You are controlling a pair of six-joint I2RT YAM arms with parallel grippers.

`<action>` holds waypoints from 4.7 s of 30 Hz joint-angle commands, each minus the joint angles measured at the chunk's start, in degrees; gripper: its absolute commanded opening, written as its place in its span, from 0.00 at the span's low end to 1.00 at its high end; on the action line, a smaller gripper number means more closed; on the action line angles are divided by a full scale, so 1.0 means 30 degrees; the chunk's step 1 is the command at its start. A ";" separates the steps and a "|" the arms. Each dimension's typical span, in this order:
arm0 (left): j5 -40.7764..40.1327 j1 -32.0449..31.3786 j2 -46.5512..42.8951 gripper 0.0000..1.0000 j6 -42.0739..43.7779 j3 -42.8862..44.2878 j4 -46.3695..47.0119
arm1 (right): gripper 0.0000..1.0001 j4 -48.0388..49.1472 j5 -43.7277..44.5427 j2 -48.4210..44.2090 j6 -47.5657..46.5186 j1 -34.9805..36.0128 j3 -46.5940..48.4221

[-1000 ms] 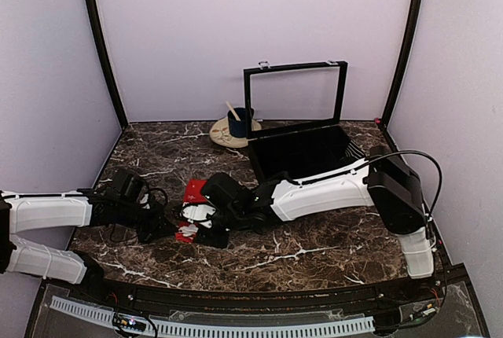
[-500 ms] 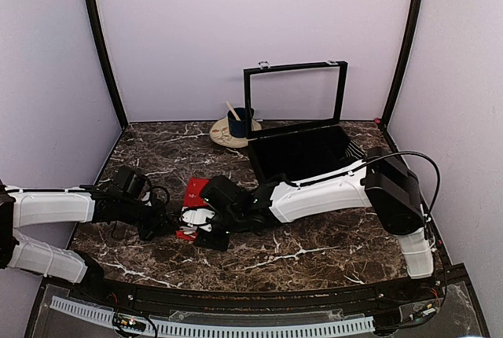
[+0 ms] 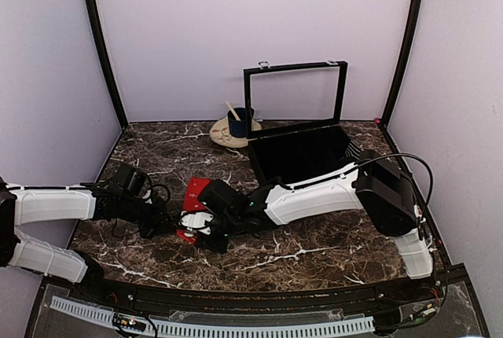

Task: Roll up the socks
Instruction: Roll the sock at the center of the board.

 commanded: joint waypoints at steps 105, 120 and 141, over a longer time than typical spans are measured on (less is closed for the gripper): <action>-0.7074 -0.9992 -0.6931 0.44 1.0283 -0.2102 0.0058 | 0.00 -1.0068 -1.3532 0.5598 0.8593 -0.3698 0.8666; -0.9092 -1.0047 -0.5059 0.54 1.1482 -0.1125 0.0117 | 0.00 -1.0038 -1.3790 0.5227 0.8288 -0.3729 0.8088; -0.8394 -1.0047 -0.2364 0.51 1.2570 -0.0993 0.1510 | 0.00 -1.0221 -1.4288 0.5188 0.8194 -0.3789 0.8519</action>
